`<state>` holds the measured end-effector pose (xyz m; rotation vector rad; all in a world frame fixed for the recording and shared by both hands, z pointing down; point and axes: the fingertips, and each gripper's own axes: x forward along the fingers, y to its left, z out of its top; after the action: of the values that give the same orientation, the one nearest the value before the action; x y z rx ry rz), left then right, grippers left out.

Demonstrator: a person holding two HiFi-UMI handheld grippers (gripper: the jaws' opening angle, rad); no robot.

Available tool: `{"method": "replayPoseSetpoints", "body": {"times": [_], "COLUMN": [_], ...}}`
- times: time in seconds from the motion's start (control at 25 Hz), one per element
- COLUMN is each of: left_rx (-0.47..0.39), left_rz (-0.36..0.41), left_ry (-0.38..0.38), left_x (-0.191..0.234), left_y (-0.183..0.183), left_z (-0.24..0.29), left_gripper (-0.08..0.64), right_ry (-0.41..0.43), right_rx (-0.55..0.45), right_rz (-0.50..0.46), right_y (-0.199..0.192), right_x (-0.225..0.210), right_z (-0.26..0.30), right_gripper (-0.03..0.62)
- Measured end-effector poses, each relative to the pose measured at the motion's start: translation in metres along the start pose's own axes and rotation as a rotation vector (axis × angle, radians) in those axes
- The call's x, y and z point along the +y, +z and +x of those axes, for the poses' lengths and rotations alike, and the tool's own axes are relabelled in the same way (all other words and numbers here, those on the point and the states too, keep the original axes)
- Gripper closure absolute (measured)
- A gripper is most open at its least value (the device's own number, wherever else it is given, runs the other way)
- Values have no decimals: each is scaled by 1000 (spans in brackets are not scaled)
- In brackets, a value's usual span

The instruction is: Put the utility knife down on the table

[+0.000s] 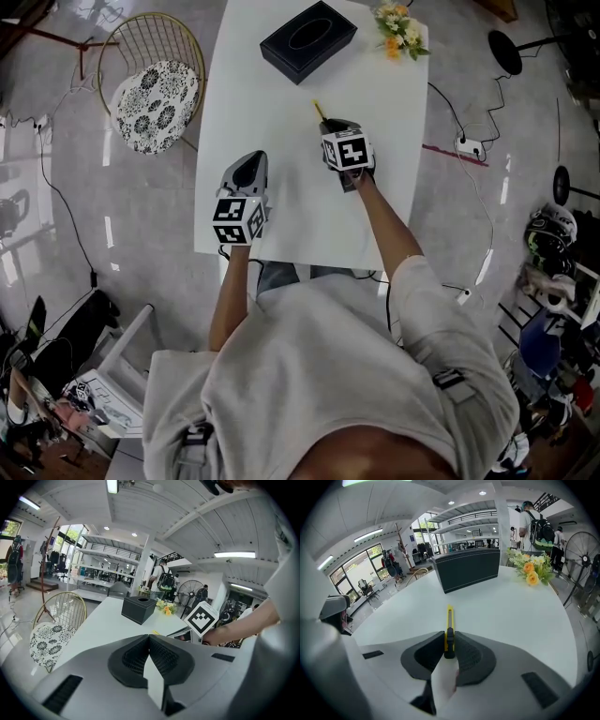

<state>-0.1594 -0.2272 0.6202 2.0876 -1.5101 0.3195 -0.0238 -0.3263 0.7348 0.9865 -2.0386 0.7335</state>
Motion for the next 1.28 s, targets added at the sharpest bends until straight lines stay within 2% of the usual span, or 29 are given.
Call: {"method": "replayPoseSetpoints", "body": {"times": [0.24,0.44,0.64,0.76,1.28], "left_rx": [0,-4,-9,-12,-39], "left_rz": [2,7,10,13,41], "left_ry": [0,0,0,-3,-14], "left_x": [-1,-1,0,-1,-10], "left_y": [0,3,4,6,19], "left_z": [-1,-4,-7,-8,-15], "left_gripper": [540,540,540,540,540], "right_ry": [20,52,28,25,-40], "right_rx": [-1,-7,-54,-107,-413], "right_rz": [-11,-15,-23,-29,-41], "right_y": [-1,-1,8,16,46], "right_x": [1,9,7,7,12], "right_z": [1,0,-10,-24,-125], "right_gripper": [508,438,433,437,545]}}
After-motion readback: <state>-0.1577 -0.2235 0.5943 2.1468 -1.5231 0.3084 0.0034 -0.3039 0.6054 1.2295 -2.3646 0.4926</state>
